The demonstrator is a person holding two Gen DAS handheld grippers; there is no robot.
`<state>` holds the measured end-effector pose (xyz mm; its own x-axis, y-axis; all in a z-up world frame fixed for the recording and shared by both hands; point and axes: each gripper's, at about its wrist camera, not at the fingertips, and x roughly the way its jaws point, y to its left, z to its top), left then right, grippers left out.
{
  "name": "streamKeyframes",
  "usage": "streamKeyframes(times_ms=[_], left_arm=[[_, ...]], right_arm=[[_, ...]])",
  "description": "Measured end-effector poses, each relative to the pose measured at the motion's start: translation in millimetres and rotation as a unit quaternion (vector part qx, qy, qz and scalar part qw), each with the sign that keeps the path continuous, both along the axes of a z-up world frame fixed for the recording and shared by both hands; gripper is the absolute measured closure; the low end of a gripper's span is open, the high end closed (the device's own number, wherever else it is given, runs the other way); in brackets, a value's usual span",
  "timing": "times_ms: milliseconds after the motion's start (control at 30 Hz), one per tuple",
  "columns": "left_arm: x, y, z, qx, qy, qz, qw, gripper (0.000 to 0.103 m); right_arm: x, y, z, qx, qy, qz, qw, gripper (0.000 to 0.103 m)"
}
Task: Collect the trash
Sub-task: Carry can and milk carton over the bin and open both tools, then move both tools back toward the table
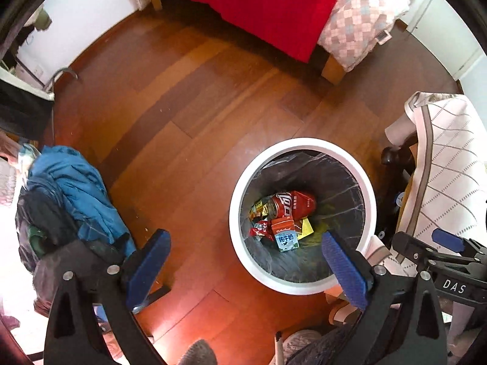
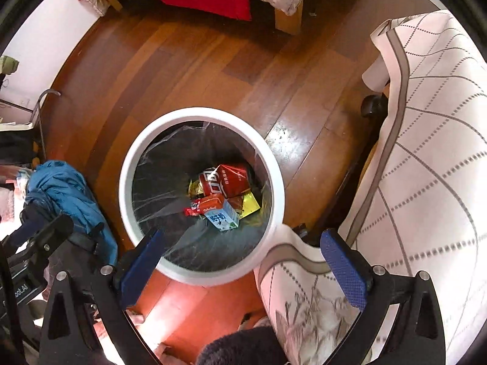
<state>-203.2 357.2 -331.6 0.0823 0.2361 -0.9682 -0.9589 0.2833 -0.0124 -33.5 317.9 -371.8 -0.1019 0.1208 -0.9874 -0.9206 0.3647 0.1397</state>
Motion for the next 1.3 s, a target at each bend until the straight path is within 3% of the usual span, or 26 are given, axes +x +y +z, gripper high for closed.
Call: streamKeyframes(times_ms=[233,500,733,967,1067,1300], left_arm=[[-3.1,-24.6,48.8,0.044,-0.008,-0.02,0.9988,0.002],[-2.0,-68.0,111.2,0.101,-0.028,-0.036,0.9939,0.002],[37.3,-111.5,152.0,0.146,-0.03,-0.056,0.9873,0.002],[153.2,-150.6,134.5,0.116,-0.048,-0.122,0.9845,0.002],[221.3,-169.3,113.4,0.094,-0.038,-0.167,0.9808,0.002],[367.4,-211.7,65.2,0.052,-0.005,-0.26,0.9641,0.002]], right_arm=[[-3.7,-36.4,46.1,0.044,0.001,-0.015,0.999,0.0],[-0.4,-94.5,127.3,0.123,0.018,-0.036,0.992,0.0],[33.1,-169.4,191.7,0.188,0.066,-0.089,0.976,0.0],[128.0,-251.4,209.7,0.181,0.032,-0.173,0.968,0.0],[190.4,-287.7,195.3,0.151,0.007,-0.229,0.962,0.0],[351.9,-356.3,148.0,0.094,-0.032,-0.345,0.933,0.0]])
